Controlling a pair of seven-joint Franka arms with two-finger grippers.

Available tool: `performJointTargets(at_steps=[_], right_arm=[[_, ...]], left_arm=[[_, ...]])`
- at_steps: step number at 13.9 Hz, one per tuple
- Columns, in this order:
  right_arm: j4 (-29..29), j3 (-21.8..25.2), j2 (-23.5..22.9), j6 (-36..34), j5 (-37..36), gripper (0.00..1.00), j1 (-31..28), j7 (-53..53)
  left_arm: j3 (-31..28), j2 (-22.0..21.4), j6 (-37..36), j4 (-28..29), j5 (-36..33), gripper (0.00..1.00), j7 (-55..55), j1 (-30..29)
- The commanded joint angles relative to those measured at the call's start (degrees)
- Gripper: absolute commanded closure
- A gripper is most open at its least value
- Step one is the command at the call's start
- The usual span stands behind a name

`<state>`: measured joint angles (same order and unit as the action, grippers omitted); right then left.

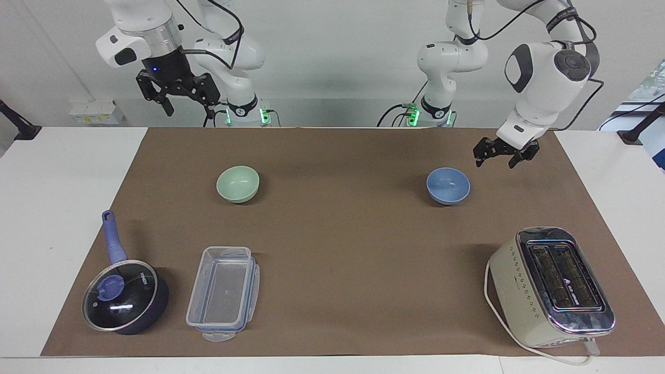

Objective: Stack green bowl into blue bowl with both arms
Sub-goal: 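Move the left gripper toward the rim of the blue bowl, then close the left gripper on the blue bowl rim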

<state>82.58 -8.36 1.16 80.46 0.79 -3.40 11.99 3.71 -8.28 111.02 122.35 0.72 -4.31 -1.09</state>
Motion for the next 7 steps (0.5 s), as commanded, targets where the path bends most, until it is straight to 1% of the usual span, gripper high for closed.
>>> performJointTargets(at_steps=[1, 3, 5, 7], right_arm=[[2.24, -0.25, 1.83, -0.30, -0.09, 0.00, -0.82, -1.53], [2.24, -0.25, 1.83, -0.30, -0.09, 0.00, -0.82, -1.70], [2.24, -0.25, 1.83, -0.30, -0.18, 0.00, -0.82, -2.15], [2.24, -0.17, 1.83, -0.30, -0.09, 0.00, -0.82, -2.15]], left_arm=[[-0.11, -1.47, 5.69, 5.43, -0.54, 0.00, -0.52, 0.39], [-0.19, -0.60, 8.33, 6.93, -0.54, 0.00, -0.26, 1.00], [-0.20, 1.60, 11.93, 8.60, -0.54, 0.00, 0.00, 1.09], [-0.20, 2.74, 16.32, 11.32, -0.46, 0.00, 0.09, 1.09]])
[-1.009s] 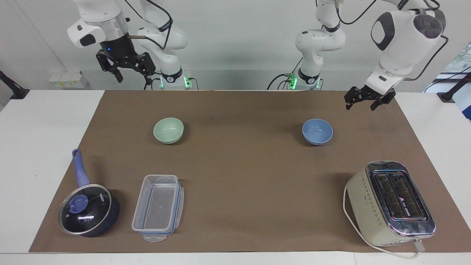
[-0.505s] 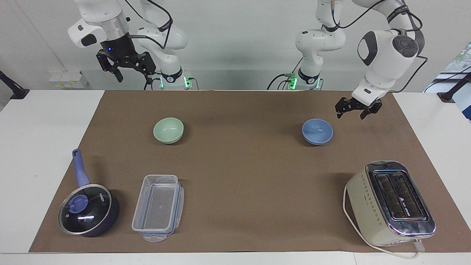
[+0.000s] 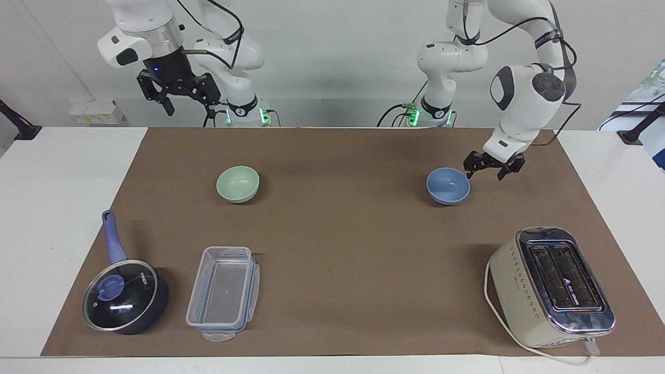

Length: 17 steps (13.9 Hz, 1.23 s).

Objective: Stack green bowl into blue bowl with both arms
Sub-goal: 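Close the left gripper on the blue bowl rim, then slide the blue bowl toward the table center with the left gripper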

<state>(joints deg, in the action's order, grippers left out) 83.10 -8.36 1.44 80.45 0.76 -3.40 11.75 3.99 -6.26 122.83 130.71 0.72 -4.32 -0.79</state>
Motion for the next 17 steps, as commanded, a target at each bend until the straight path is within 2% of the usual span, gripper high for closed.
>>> performJointTargets(at_steps=[1, 6, 7, 10, 11, 17], right_arm=[[1.72, -0.17, 1.55, -0.30, -0.06, 0.00, -0.82, -1.90], [1.72, -0.25, 1.55, -0.30, -0.06, 0.00, -0.82, -1.90], [1.72, -0.26, 1.55, -0.30, -0.06, 0.00, -0.82, -1.90], [1.72, -0.26, 1.55, -0.30, -0.06, 0.00, -0.82, -1.90], [1.72, -0.26, 1.55, -0.30, -0.06, 0.00, -0.82, -1.90], [1.81, -0.26, 1.55, -0.30, -0.06, 0.00, -0.82, -1.90]], left_arm=[[-0.39, 1.07, 6.09, 3.84, -0.46, 0.00, 0.19, 0.79], [-0.39, 3.44, 11.54, 6.66, 0.33, 0.00, 0.19, 0.88], [-0.30, 3.44, 12.08, 7.19, 0.25, 0.07, 0.19, 0.96], [-0.30, 3.27, 12.17, 7.72, 0.33, 0.73, 0.19, 1.67], [-0.30, 3.18, 12.08, 7.72, 0.33, 0.98, 0.19, 1.67], [-0.30, 3.44, 11.29, 7.02, 1.82, 1.00, -0.34, 1.67]])
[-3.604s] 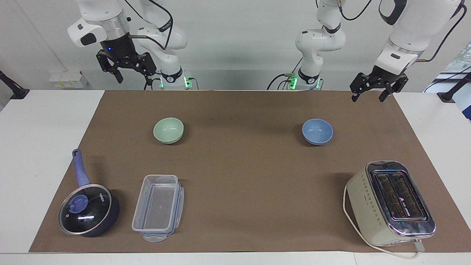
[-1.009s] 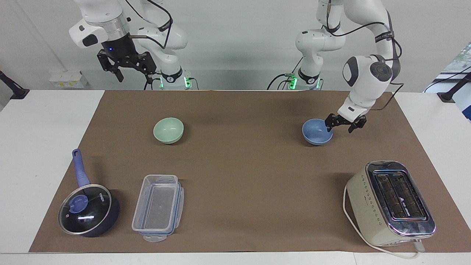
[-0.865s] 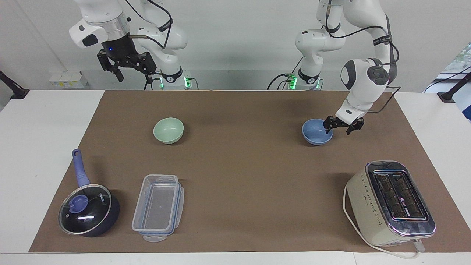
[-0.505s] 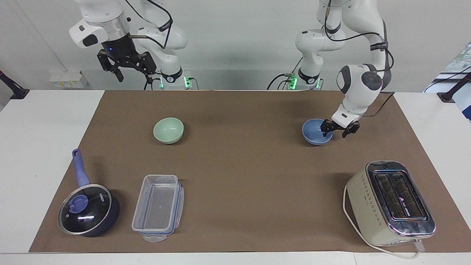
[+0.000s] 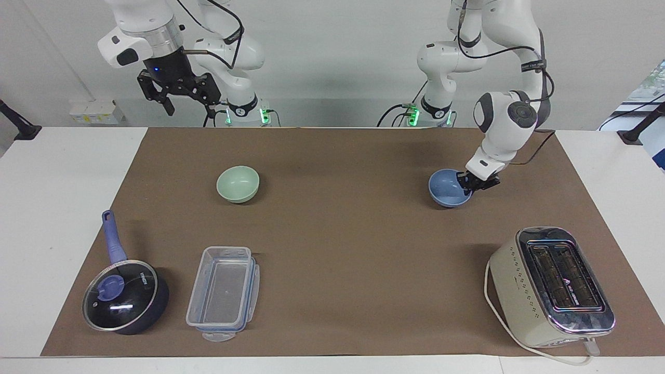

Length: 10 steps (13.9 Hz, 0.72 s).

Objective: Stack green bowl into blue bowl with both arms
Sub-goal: 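Slide the blue bowl toward the table center with the left gripper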

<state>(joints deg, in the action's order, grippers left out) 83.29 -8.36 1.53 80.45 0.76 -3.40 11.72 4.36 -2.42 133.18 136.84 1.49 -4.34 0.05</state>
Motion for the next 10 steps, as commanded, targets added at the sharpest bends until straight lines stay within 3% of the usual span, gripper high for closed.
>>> performJointTargets(at_steps=[1, 6, 10], right_arm=[[1.62, -0.26, 1.45, -0.30, -0.06, 0.00, -0.82, -1.87], [1.62, -0.26, 1.45, -0.30, -0.06, 0.00, -0.91, -1.87], [1.62, -0.26, 1.45, -0.30, 0.03, 0.00, -0.91, -1.87]], left_arm=[[-0.67, -0.30, 0.94, 0.36, 1.59, 1.00, -0.49, 0.74], [-0.41, -1.62, -6.51, -4.91, 1.77, 1.00, -0.58, 0.83], [-0.14, -3.03, -16.87, -12.28, 4.12, 1.00, -0.58, 2.40]])
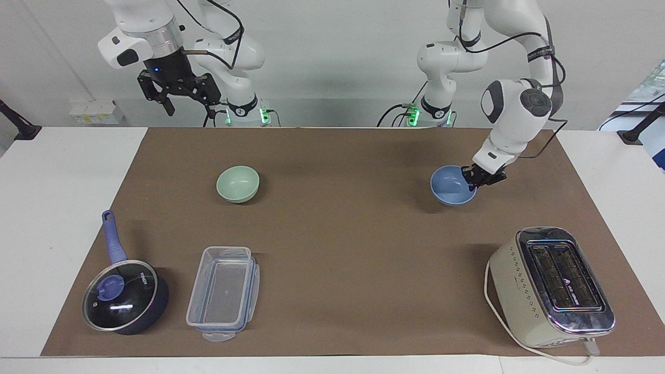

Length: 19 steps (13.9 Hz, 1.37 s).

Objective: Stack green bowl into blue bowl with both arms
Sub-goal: 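Slide the blue bowl toward the table center with the left gripper, then set the blue bowl down at center and open the left gripper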

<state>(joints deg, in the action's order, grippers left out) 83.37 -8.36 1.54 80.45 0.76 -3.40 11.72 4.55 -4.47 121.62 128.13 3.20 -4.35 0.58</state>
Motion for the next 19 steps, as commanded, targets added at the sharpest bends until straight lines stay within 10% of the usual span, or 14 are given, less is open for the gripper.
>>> performJointTargets(at_steps=[1, 10, 19], right_arm=[[1.53, -0.26, 1.45, -0.30, 0.03, 0.00, -0.91, -1.79], [1.53, -0.17, 1.45, -0.21, 0.12, 0.00, -1.17, -1.96], [1.53, 0.10, 1.45, -0.21, 0.12, 0.00, -1.78, -1.87]], left_arm=[[-0.42, -0.98, -7.17, -5.33, 3.04, 1.00, -0.22, 2.75], [12.04, -0.89, -5.70, -6.75, 3.83, 1.00, 12.59, 2.93], [12.67, 6.84, 10.46, -3.86, 6.21, 1.00, 29.57, 19.63]])
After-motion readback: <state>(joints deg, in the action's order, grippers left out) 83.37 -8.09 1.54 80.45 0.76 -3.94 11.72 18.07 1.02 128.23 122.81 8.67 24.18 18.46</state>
